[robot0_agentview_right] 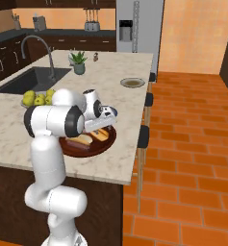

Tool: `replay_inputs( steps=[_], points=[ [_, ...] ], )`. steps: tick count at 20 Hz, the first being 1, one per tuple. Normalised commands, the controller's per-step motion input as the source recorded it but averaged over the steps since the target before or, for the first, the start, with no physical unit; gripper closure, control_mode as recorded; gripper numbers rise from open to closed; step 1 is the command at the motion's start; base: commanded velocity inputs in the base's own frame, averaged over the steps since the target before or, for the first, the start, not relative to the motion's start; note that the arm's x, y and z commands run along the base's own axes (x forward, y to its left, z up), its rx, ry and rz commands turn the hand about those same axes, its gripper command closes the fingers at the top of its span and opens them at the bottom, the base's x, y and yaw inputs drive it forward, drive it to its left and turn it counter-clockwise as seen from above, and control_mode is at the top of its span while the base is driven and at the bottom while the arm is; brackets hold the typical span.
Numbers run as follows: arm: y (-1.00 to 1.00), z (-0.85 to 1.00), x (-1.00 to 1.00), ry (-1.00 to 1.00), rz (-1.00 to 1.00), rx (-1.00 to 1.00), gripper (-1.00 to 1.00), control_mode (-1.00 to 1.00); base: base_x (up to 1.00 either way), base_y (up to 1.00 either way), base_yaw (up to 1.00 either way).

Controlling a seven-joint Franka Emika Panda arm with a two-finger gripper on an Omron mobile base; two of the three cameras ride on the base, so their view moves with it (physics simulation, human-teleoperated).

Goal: Place one bun and one sausage from the bowl on each plate.

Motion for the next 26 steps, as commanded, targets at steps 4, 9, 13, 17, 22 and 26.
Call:
replay_inputs(
  steps=[4, 9, 13, 17, 22, 26],
  points=[
    [0.00, 0.05, -0.08, 0.05, 0.00, 0.00, 1.00, -1.00, 0.00, 0.00, 0.00],
    [0.00, 0.90, -0.76, -0.15, 0.00, 0.00, 1.00, -1.00, 0.00, 0.00, 0.00],
    [-0.05, 1.00, -0.97, -0.12, 0.00, 0.04, 1.00, -1.00, 0.00, 0.00, 0.00],
    [-0.13, 0.68, -1.00, -0.13, -0.01, 0.10, 1.00, -1.00, 0.00, 0.00, 0.00],
    [-0.07, 0.40, -1.00, -0.14, -0.04, 0.06, 1.00, -1.00, 0.00, 0.00, 0.00],
    [-0.09, 0.08, -0.71, -0.02, -0.03, 0.00, 1.00, 1.00, -0.23, -0.13, -0.01]
  ],
)
